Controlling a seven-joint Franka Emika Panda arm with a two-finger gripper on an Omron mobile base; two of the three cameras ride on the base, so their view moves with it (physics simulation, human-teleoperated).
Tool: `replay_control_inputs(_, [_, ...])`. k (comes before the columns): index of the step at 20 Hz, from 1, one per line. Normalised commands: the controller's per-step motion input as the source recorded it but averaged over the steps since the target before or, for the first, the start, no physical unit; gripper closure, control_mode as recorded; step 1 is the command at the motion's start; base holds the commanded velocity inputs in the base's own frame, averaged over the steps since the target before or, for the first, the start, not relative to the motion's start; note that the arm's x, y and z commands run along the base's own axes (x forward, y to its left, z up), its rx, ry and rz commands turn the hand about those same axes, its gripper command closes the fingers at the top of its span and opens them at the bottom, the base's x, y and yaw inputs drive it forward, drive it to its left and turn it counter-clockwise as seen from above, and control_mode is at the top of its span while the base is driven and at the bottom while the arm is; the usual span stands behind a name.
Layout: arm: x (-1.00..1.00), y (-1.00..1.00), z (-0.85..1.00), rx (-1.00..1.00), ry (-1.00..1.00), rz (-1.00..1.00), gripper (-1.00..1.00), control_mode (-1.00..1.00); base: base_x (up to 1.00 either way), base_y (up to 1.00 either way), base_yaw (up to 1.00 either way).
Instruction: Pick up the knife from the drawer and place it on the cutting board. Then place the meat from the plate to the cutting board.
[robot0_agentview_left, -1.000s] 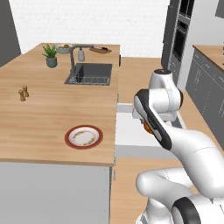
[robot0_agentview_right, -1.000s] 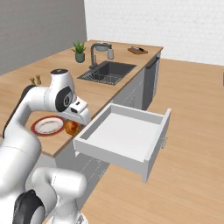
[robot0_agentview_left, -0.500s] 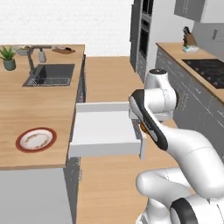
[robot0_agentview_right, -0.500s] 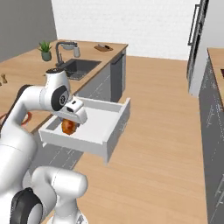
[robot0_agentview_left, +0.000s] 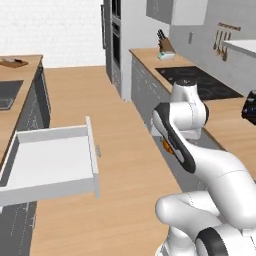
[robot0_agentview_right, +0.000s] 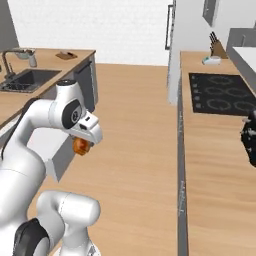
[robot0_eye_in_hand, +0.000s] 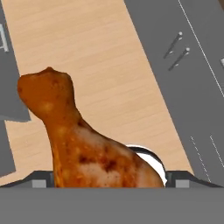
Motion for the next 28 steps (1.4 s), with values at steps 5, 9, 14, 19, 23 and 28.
replay_control_inputs(5, [0.00,0.00,0.00,0.00,0.00,0.00,1.00,1.00,0.89,0.00,-0.03])
replay_control_inputs(9, [0.00,0.00,0.00,0.00,0.00,0.00,1.00,1.00,1.00,0.00,0.00])
replay_control_inputs(14, [0.00,0.00,0.00,0.00,0.00,0.00,1.00,1.00,1.00,-0.02,0.00])
replay_control_inputs(19, [0.00,0.00,0.00,0.00,0.00,0.00,1.00,1.00,1.00,0.00,0.01])
replay_control_inputs(23, [0.00,0.00,0.00,0.00,0.00,0.00,1.00,1.00,1.00,0.00,0.00])
replay_control_inputs(28, [0.00,0.00,0.00,0.00,0.00,0.00,1.00,1.00,1.00,0.00,0.01])
